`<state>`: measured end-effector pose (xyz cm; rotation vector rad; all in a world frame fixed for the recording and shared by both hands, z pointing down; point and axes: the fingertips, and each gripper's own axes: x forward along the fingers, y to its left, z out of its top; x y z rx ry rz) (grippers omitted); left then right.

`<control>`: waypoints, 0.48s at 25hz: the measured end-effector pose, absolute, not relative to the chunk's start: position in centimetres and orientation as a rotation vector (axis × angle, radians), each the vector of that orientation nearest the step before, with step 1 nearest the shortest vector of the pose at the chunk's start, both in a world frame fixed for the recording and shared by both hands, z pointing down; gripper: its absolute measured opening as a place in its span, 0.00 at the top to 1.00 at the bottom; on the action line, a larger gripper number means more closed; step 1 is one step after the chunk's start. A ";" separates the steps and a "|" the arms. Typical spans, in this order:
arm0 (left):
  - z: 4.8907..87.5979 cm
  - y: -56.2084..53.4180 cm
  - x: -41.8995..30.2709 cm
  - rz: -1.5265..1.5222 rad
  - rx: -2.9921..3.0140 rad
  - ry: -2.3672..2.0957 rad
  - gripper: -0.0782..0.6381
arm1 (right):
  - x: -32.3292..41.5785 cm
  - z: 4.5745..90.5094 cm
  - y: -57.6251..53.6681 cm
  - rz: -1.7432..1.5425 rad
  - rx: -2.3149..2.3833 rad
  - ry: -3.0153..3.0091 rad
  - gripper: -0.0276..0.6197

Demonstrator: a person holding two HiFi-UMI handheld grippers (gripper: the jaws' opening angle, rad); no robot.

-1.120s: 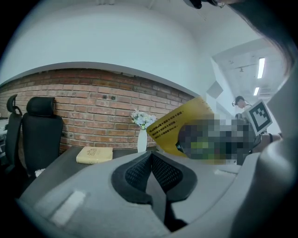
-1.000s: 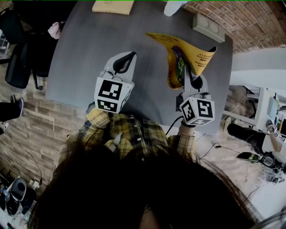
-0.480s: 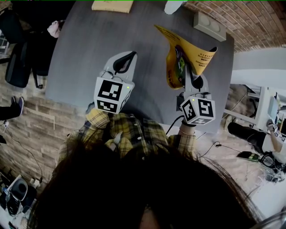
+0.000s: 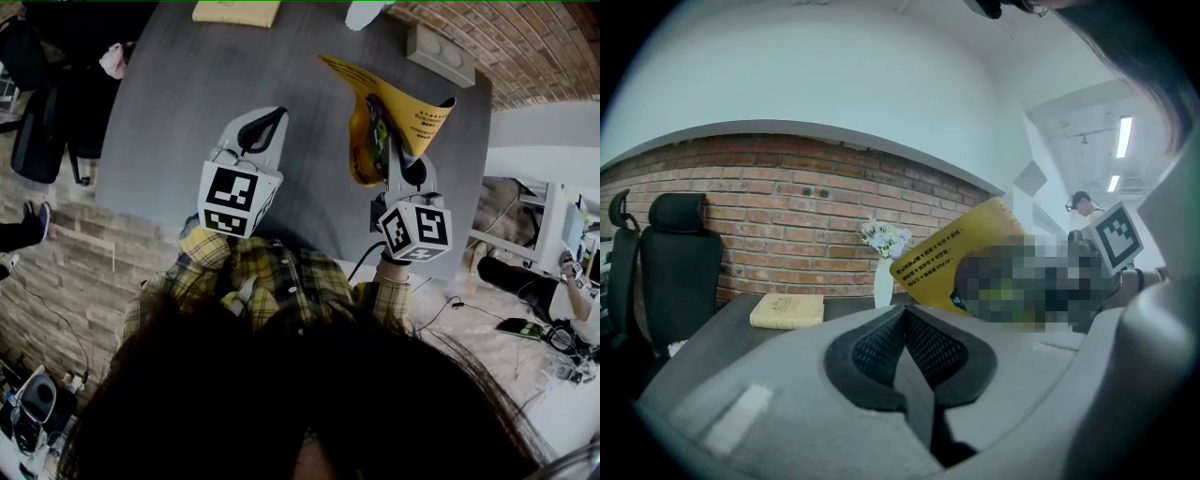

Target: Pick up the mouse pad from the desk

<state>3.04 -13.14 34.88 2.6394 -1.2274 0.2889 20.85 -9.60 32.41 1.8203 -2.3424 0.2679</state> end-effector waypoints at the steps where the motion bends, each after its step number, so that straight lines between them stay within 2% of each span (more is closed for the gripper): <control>1: 34.9 -13.2 3.0 0.288 2.641 -1.232 0.89 | 20.8 32.4 -9.6 0.269 1.820 -2.344 0.92; 12: 35.0 -13.1 3.2 0.285 2.638 -1.237 0.89 | 21.0 32.8 -9.7 0.292 1.821 -2.349 0.92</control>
